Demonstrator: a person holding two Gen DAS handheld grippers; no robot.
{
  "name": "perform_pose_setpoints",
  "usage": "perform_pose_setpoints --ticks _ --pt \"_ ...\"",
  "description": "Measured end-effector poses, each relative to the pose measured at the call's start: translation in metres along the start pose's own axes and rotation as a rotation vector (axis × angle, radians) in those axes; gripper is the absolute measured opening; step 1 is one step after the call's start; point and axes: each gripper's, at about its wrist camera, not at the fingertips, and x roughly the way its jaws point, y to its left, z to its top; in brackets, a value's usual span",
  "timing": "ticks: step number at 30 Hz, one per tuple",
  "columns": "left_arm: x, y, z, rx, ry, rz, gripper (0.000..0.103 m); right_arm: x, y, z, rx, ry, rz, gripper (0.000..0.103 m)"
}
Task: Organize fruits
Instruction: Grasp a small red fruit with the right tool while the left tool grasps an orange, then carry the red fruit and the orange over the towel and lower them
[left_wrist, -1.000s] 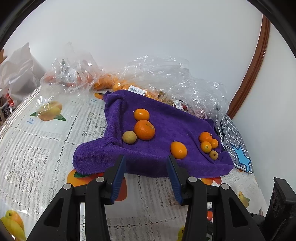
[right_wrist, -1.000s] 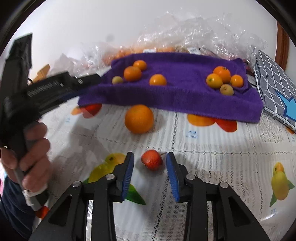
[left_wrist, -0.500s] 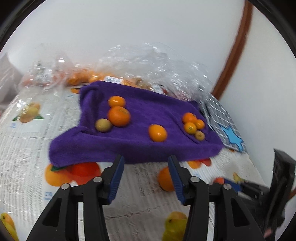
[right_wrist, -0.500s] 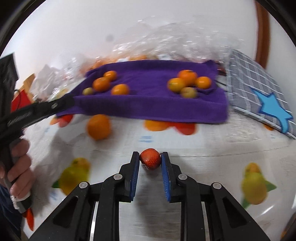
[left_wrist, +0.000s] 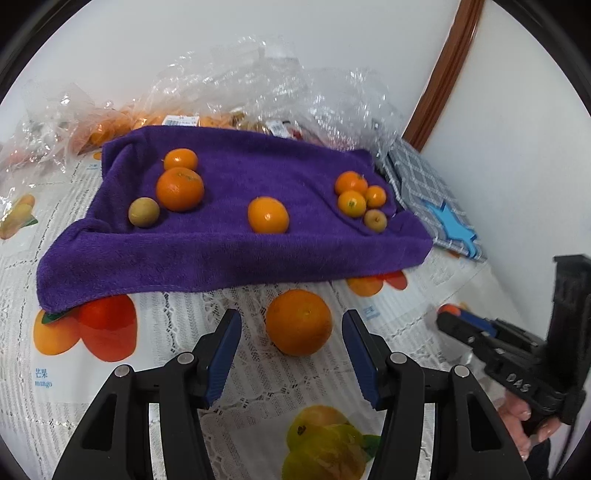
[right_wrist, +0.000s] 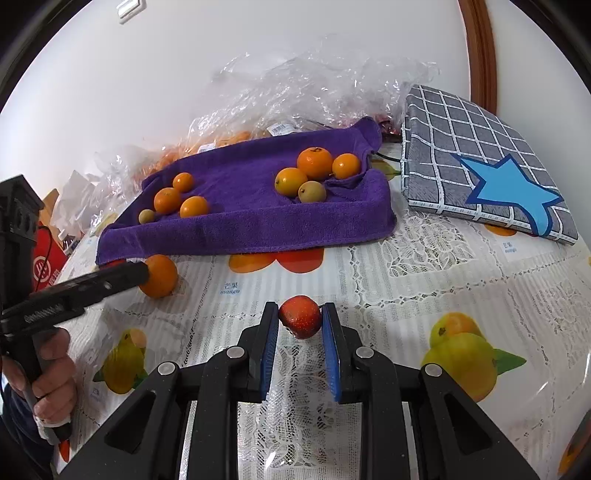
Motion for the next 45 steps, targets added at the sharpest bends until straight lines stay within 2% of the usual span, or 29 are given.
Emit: perform_pose_setpoints --ticks 6,11,13,19,36,45 --pt "0.014 -0.01 0.002 0.038 0.047 0.033 0.054 -0.002 0.001 -0.001 -0.015 -0.003 0.008 0.024" --pt "0.018 -0.021 0.001 0.084 0.053 0.077 0.054 -0.002 0.001 -0.002 -0.015 0.001 0.011 0.024" --pt "0.018 -0.021 0.002 0.089 0.052 0.081 0.041 -0.001 0.003 -0.002 -0.018 0.003 0.012 0.024" --pt "0.015 -0.014 0.001 0.056 0.04 0.066 0.038 -0.001 0.005 -0.002 -0.034 0.0 0.021 0.024" --pt "-0.015 -0.001 -0.002 -0.028 -0.075 0.026 0.038 -0.005 -0.002 -0.002 0.003 -0.017 0.014 0.024" --pt "-0.028 0.019 -0.008 -0.102 -0.096 0.042 0.038 -0.007 0.0 -0.001 0.005 -0.022 0.013 0.024"
